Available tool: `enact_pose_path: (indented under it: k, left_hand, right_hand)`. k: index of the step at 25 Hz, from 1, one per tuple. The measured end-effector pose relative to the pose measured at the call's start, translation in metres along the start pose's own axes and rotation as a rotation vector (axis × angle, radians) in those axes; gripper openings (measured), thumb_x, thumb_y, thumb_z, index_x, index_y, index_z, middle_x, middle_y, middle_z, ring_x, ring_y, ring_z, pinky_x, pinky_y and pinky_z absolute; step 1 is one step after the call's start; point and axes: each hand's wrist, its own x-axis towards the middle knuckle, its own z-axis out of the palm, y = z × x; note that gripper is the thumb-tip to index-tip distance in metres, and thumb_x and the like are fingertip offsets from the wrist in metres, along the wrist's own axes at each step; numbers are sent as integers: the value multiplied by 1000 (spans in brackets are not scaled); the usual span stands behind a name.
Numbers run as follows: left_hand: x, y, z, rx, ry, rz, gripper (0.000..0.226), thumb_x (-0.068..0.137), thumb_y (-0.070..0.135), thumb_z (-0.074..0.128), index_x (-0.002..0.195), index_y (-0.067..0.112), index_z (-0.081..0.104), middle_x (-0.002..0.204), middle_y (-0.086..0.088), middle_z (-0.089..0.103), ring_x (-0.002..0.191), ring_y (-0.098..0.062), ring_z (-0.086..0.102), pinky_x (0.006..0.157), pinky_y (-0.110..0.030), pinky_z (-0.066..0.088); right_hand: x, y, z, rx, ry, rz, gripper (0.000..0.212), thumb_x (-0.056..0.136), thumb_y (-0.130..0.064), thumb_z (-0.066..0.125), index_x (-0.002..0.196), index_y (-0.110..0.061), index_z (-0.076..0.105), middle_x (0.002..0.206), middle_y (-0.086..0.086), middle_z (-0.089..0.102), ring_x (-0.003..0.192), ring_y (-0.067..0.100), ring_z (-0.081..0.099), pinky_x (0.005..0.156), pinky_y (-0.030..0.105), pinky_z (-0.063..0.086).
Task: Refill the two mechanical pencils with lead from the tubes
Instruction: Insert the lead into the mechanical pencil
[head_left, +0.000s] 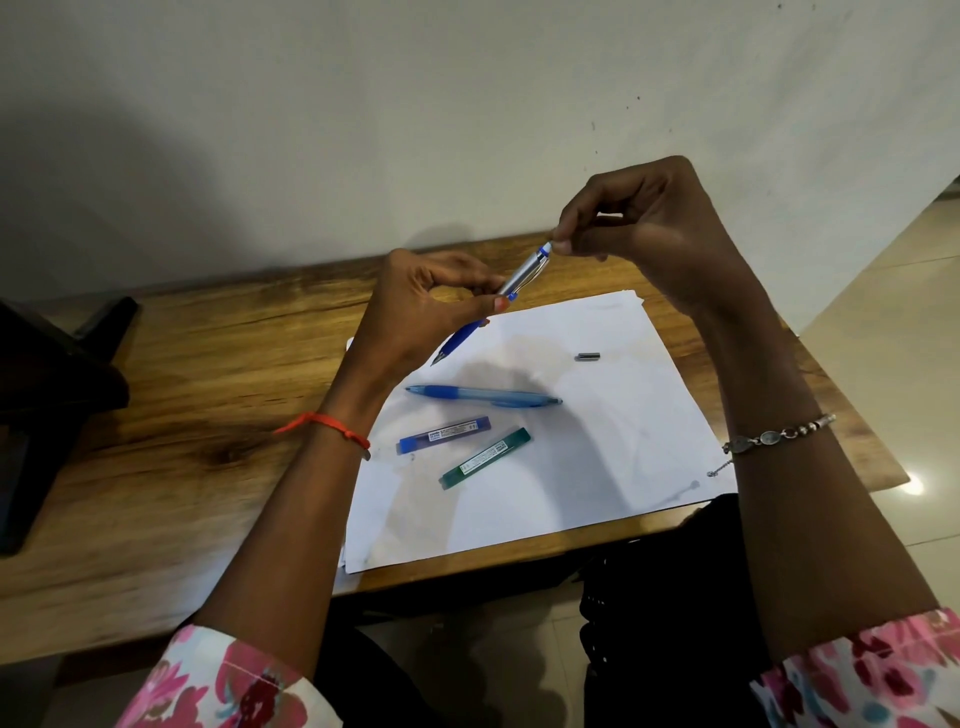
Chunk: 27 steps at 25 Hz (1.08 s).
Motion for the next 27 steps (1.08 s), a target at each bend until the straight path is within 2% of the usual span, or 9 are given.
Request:
enact_pose_path:
  k: [3, 7, 10, 12, 14, 16, 18, 21, 27]
  left_hand:
    - [0, 1, 2, -31, -3, -8, 29, 72, -1, 71, 100, 8, 64, 81, 1, 65, 64, -2, 63, 61, -19, 56]
    - [0, 0, 2, -21, -9, -1, 28, 71, 1, 73, 97, 9, 66, 81, 3, 66, 68, -2, 64, 65, -27, 59]
    - [2, 2, 3, -79, -4, -28, 29, 72, -2, 71, 98, 9, 66, 78, 4, 67, 66, -4, 65, 61, -19, 56]
    - [2, 2, 5, -155, 16, -60, 29, 72, -4, 70, 97, 11, 66, 72, 11, 70, 67, -8, 67, 61, -18, 55]
    - [2, 1, 5, -229, 44, -91, 28, 73, -5, 70, 94, 12, 68, 67, 12, 71, 67, -12, 68, 62, -23, 57]
    - [2, 1, 5, -264, 62, -103, 28, 73, -6, 68, 93, 14, 68, 67, 12, 71, 67, -11, 68, 62, -22, 56]
    - [2, 2, 3, -281, 64, -90, 26, 74, -5, 68, 92, 14, 68, 68, 11, 71, 66, -11, 68, 61, -22, 55]
    - [3, 4, 2, -282, 57, -88, 23, 75, -3, 67, 90, 15, 68, 69, 11, 72, 68, -11, 68, 61, -20, 55]
    - [2, 4, 0, -265, 47, -82, 23, 77, -3, 66, 91, 16, 66, 69, 15, 72, 69, -9, 69, 61, -19, 55]
  right_hand:
    - [1, 1, 0, 15, -8, 12, 22, 68, 8, 68, 65, -15, 68, 57, -11, 66, 60, 12, 53, 51, 20, 38]
    - [1, 4, -1, 35, -24, 15, 20, 69, 6, 71, 70, -14, 70, 57, -8, 66, 53, 12, 51, 52, 21, 41]
    - [-1, 5, -3, 149, -7, 35, 22, 72, 5, 72, 88, -10, 69, 64, -6, 70, 58, 11, 59, 54, 22, 46]
    - [-2, 7, -5, 190, -13, 88, 28, 72, 5, 72, 97, -6, 67, 71, -3, 71, 63, 11, 62, 56, 23, 49]
    - [-2, 12, -7, 14, -65, 183, 25, 70, 4, 75, 93, -1, 68, 72, 4, 68, 59, 9, 59, 57, 25, 49]
    - [-1, 22, -9, -399, -212, 334, 20, 66, -1, 80, 83, -2, 69, 67, 6, 65, 49, 4, 55, 56, 27, 44]
    - [-3, 34, -7, -691, -387, 525, 22, 63, -6, 83, 81, -5, 71, 71, 11, 67, 50, 9, 55, 54, 25, 42]
    - [-3, 44, 2, -785, -446, 645, 25, 62, -6, 83, 84, -1, 72, 72, 14, 68, 52, 16, 55, 51, 23, 42]
    - [-4, 46, 9, -765, -376, 606, 12, 69, 4, 71, 80, 7, 71, 73, 19, 71, 60, 22, 66, 62, 30, 54]
